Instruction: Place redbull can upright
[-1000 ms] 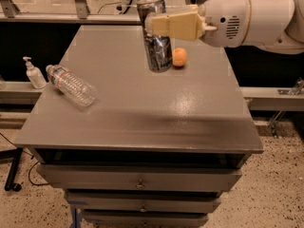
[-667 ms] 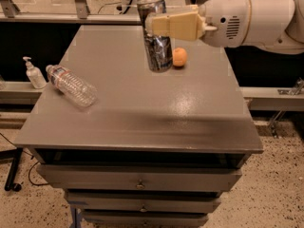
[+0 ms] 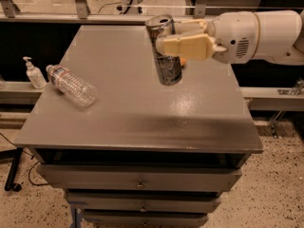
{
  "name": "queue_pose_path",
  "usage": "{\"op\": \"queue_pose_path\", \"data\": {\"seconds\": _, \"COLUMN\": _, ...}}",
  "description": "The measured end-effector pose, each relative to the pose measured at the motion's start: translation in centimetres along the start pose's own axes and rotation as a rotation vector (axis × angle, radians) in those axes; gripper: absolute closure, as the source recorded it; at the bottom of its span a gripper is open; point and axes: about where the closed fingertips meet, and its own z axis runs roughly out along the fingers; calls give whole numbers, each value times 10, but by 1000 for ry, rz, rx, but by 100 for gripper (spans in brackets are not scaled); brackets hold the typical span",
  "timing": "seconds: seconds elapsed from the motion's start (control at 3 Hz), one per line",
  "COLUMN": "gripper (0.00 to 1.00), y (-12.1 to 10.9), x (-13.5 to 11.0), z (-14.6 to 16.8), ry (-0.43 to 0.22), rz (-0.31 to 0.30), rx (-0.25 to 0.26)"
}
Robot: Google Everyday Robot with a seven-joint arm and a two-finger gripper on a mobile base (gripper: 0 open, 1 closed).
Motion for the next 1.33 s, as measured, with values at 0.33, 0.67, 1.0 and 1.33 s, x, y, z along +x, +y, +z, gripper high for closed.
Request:
{"op": "queue_pose_path", "data": {"seconds": 0.33, "gripper": 100, "y": -2, "x": -15, "z": -13, "ry": 5, "rz": -44, "rx": -3}}
{"op": "queue_pose_path", "data": {"seconds": 0.67, "gripper": 100, "y": -3, "x": -31, "z": -20, "ry": 30, "rz": -67, "rx": -14}}
{"op": "queue_pose_path", "data": {"seconds": 1.0, "gripper": 100, "y": -4, "x": -52, "z": -27, "ry": 81, "rz": -61, "rx": -36}}
{"op": "queue_pose_path", "data": {"seconds": 1.33, "gripper": 100, "y": -3, "x": -73, "z": -36, "ry": 151, "rz": -50, "rx": -64}}
